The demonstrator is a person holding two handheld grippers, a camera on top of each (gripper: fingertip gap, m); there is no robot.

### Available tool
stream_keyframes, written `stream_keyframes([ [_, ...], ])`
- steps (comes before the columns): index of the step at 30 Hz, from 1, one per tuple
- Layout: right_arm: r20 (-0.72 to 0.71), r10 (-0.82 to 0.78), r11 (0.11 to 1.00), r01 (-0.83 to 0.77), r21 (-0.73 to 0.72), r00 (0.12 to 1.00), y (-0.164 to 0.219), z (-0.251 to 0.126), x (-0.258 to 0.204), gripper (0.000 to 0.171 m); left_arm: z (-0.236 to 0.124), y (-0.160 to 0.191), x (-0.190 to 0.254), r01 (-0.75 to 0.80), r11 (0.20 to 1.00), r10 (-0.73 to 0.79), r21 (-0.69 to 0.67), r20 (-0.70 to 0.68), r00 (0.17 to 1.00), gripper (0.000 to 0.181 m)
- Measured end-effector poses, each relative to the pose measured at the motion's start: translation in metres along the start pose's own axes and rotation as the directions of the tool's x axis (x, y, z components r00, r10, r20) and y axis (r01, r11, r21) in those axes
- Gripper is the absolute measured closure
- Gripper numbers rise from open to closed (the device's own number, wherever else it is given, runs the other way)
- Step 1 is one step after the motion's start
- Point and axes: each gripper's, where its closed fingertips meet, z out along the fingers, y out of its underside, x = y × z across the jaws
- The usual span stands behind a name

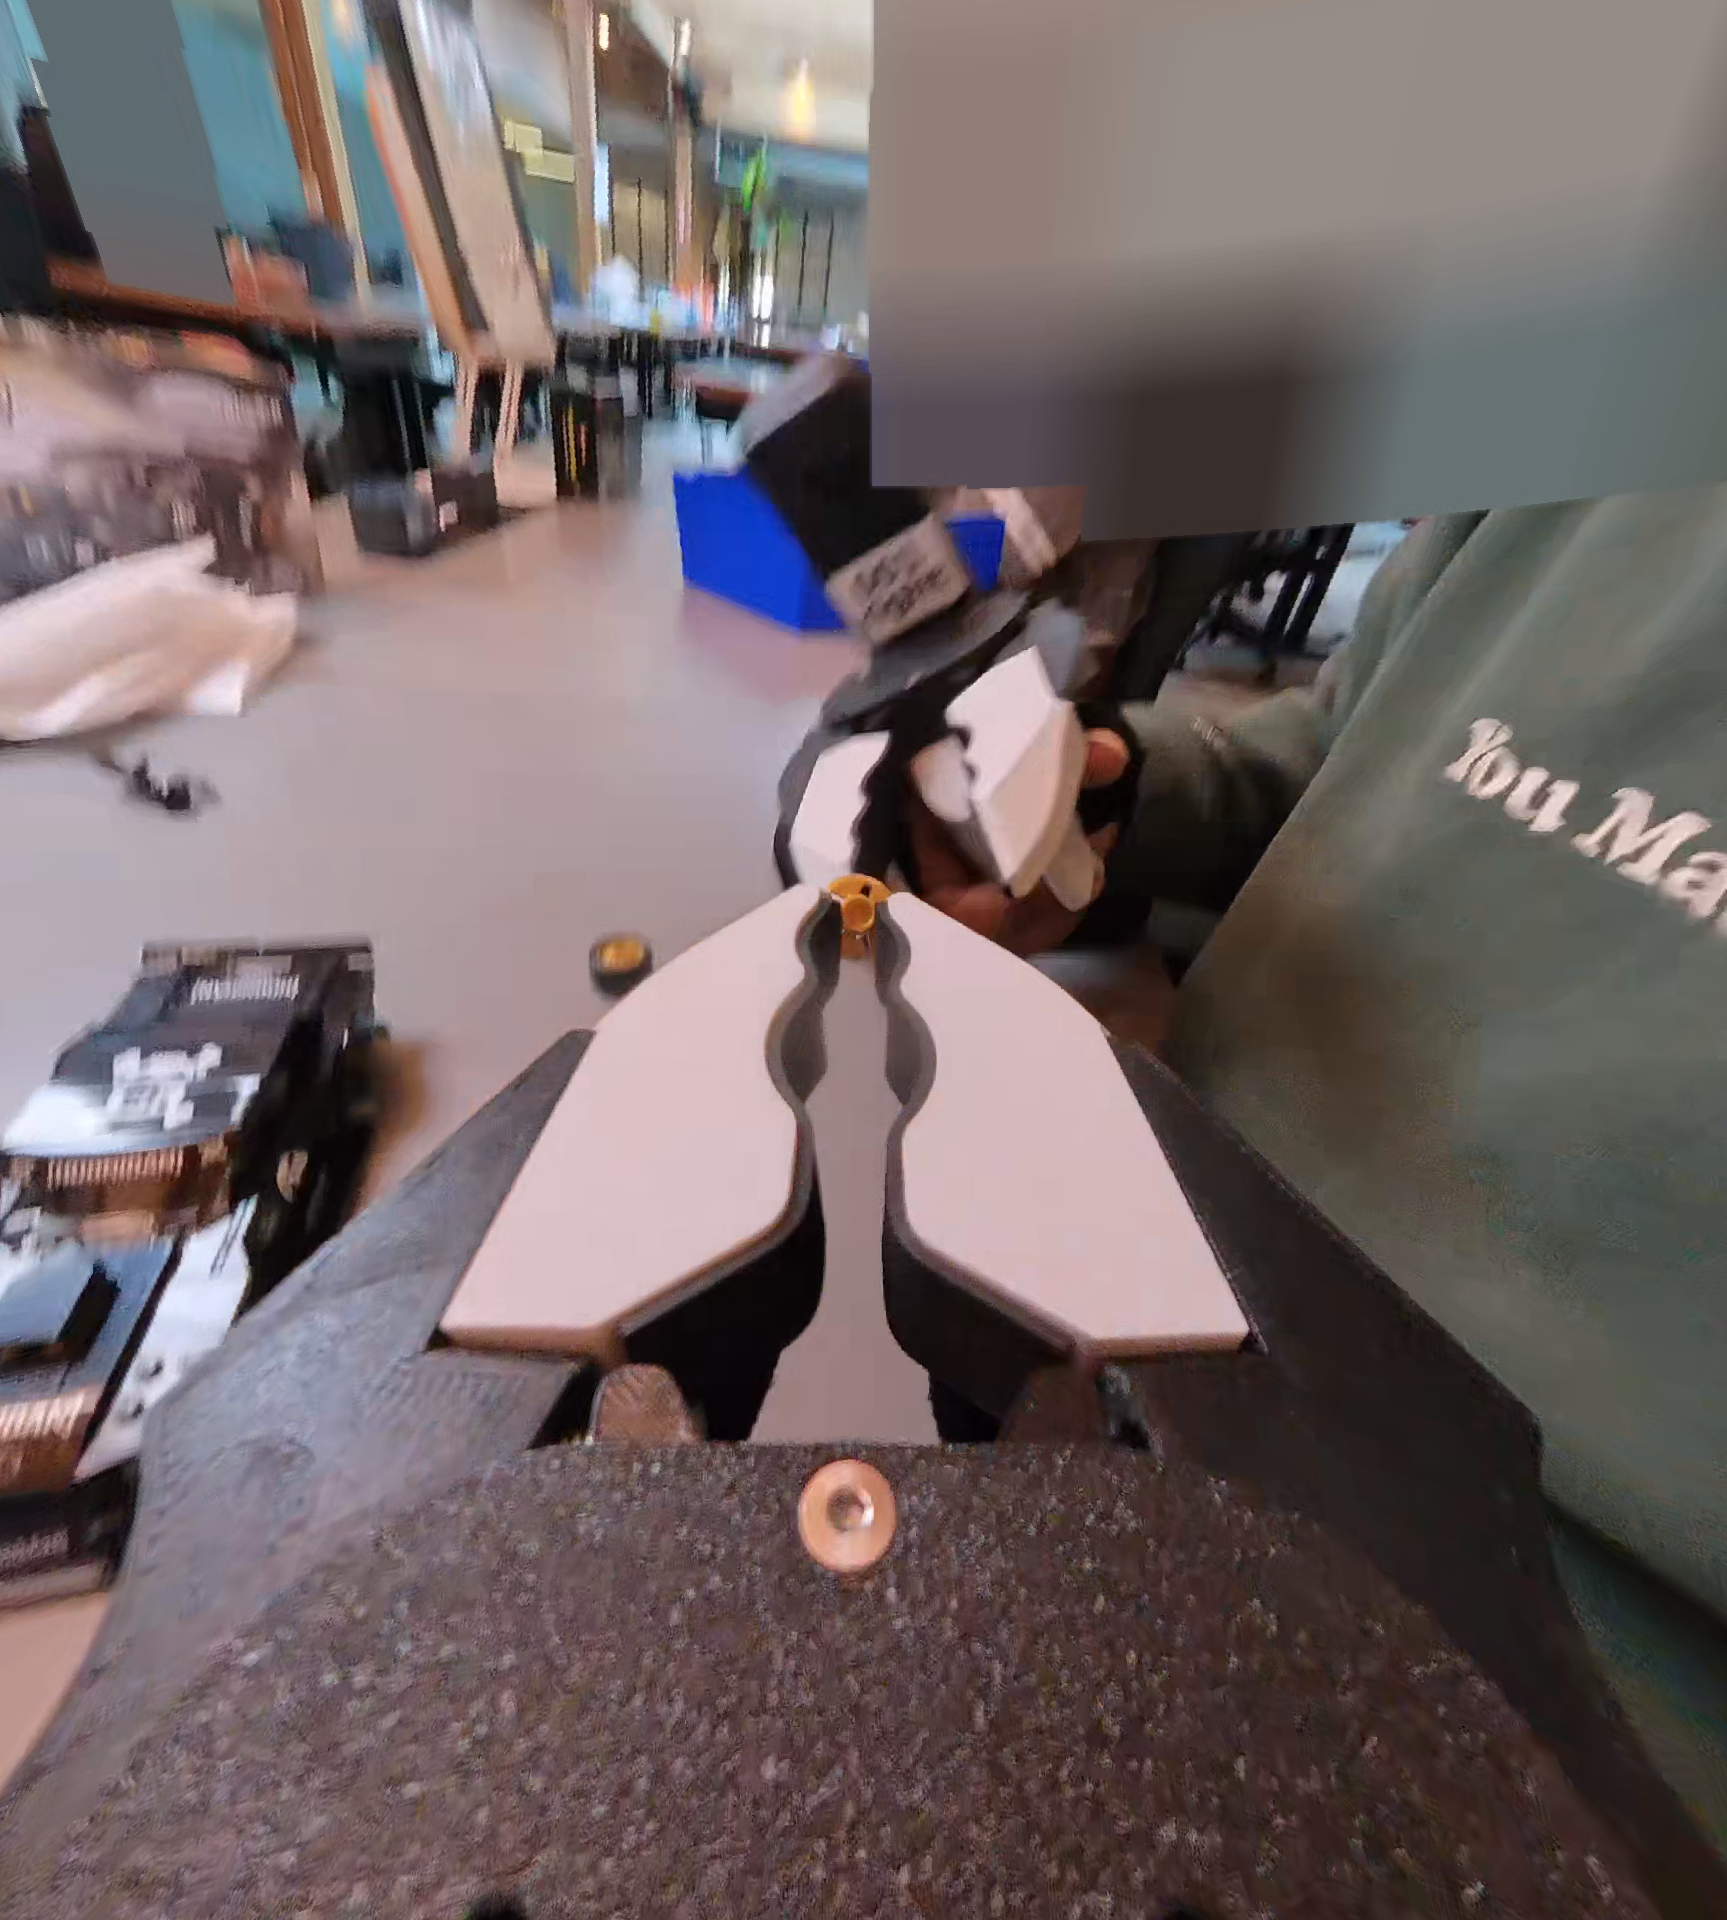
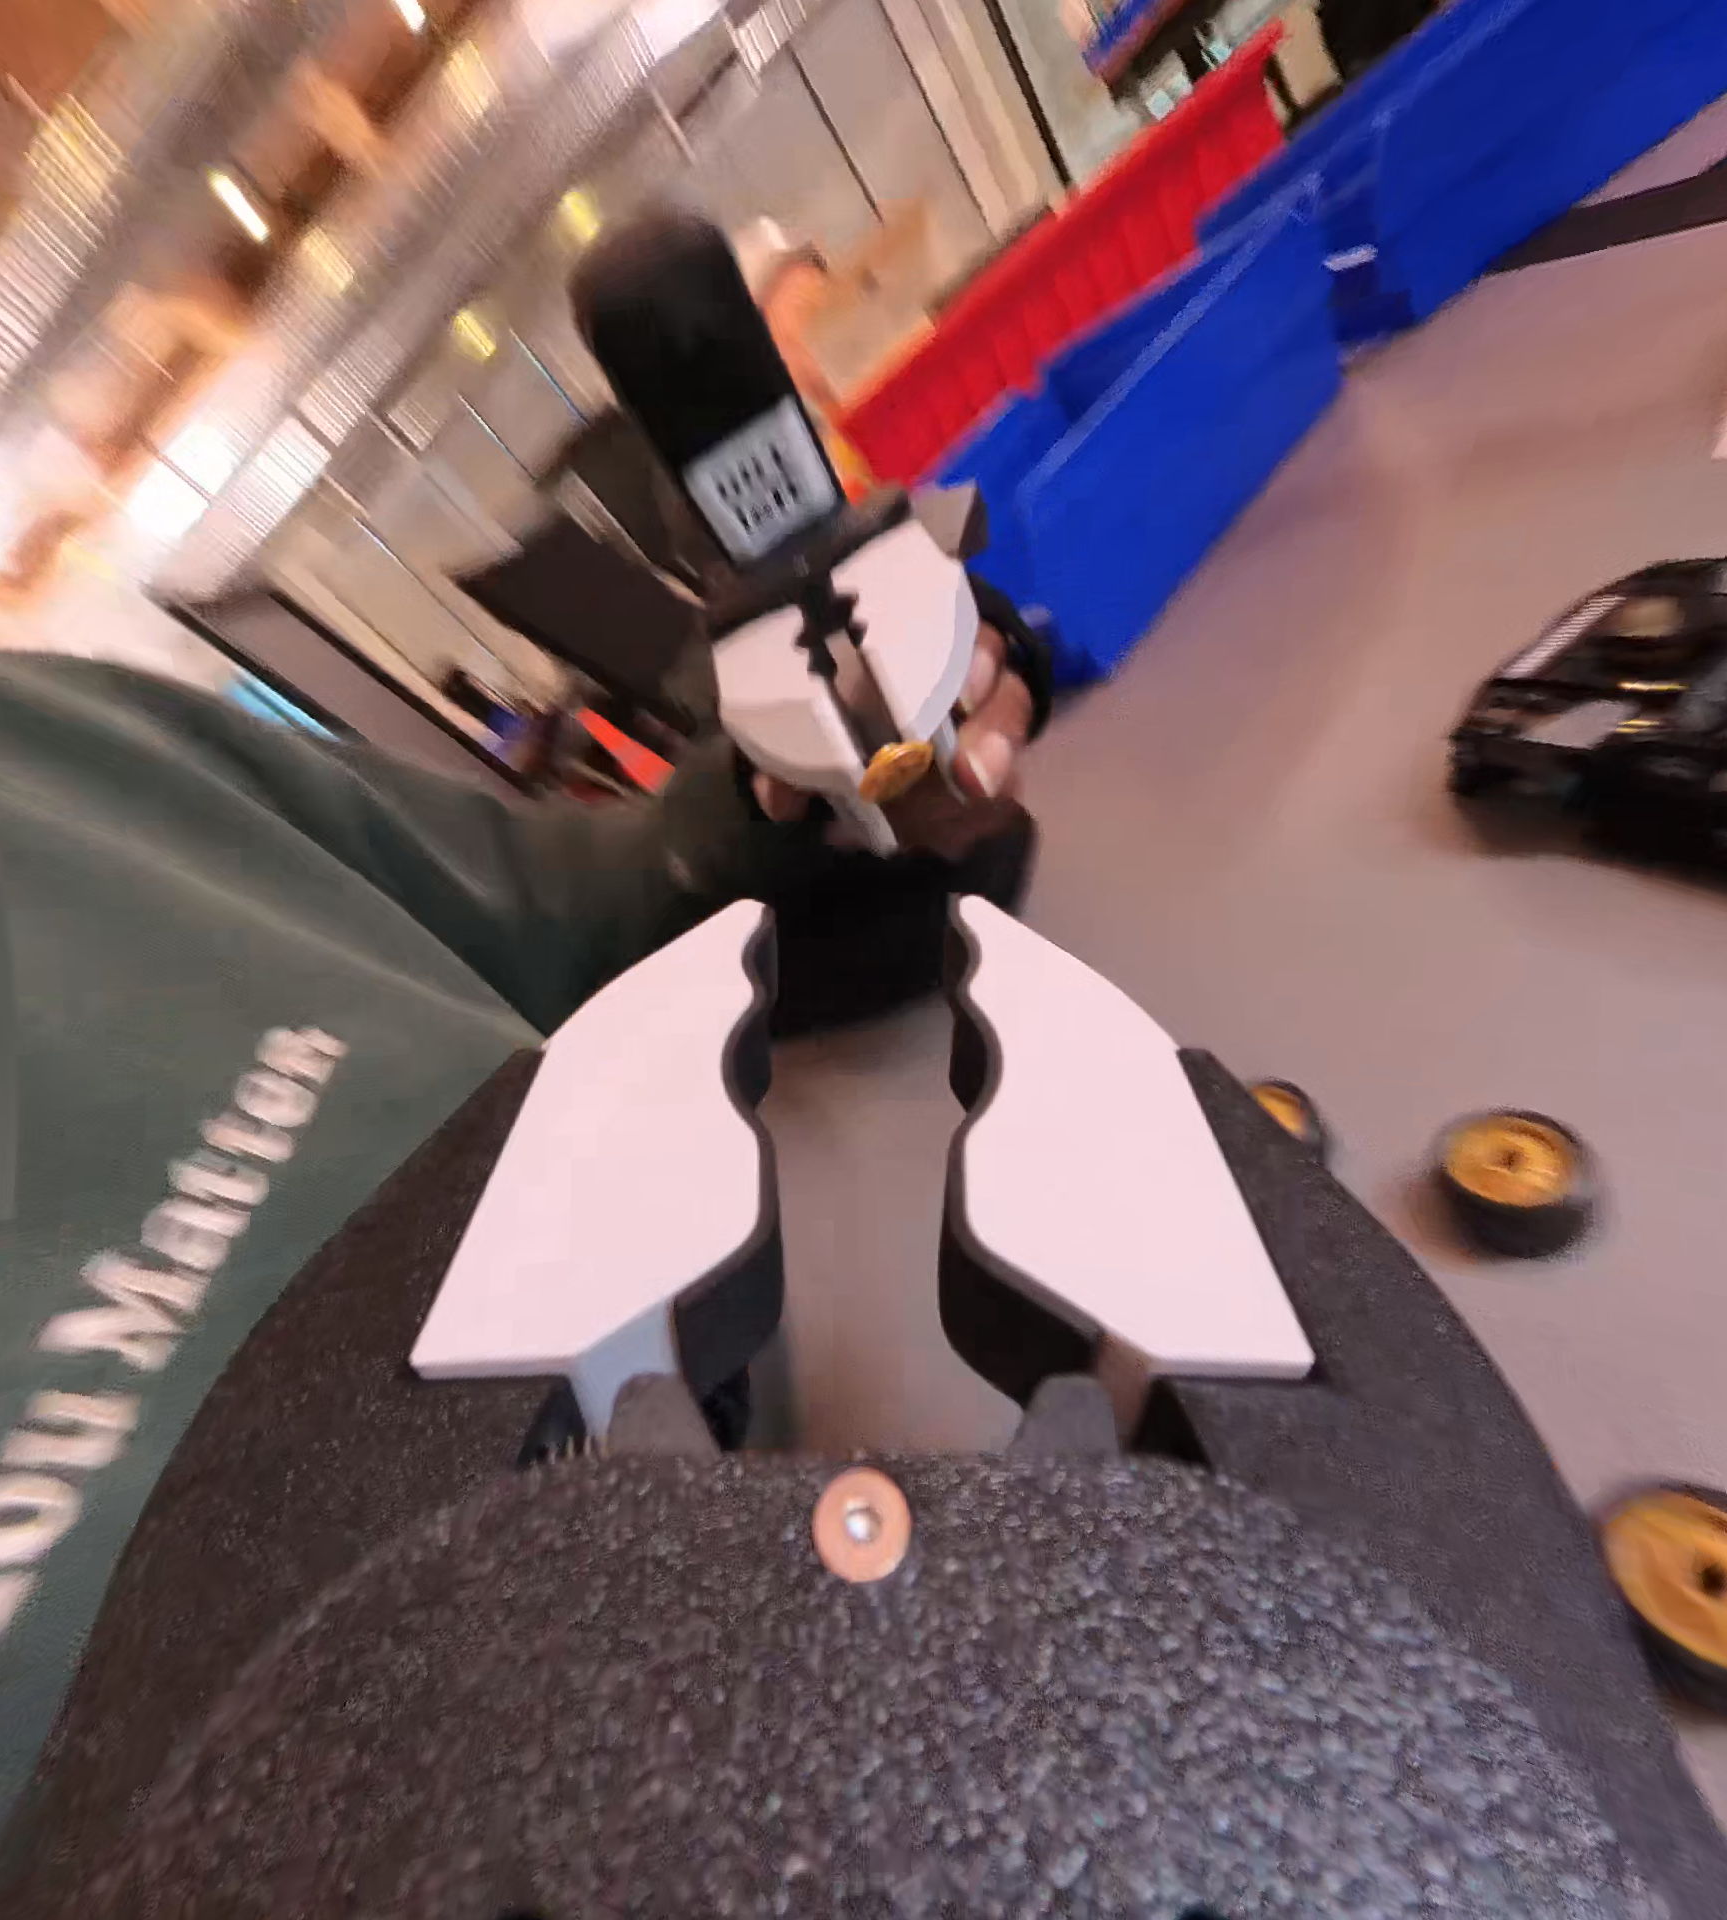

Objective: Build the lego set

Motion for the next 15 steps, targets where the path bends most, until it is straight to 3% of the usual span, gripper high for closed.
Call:
stream_keyframes([
  [5, 0.308, 0.309, 0.922, -0.363, 0.134, 0.900, -0.025, 0.002, -0.018, 0.139, 0.006, -0.022, 0.019, -0.105, 0.987, 0.108, 0.122, -0.022, 0.994, 0.175],
  [12, 0.454, 0.385, 0.876, -0.473, 0.094, 0.803, -0.023, 0.011, -0.037, 0.142, 0.010, -0.023, 0.028, -0.169, 0.975, 0.173, 0.145, -0.016, 0.985, 0.175],
  [15, 0.449, 0.389, 0.876, -0.474, 0.091, 0.805, -0.020, 0.012, -0.037, 0.149, 0.011, -0.021, 0.029, -0.174, 0.974, 0.179, 0.142, -0.022, 0.984, 0.175],
])
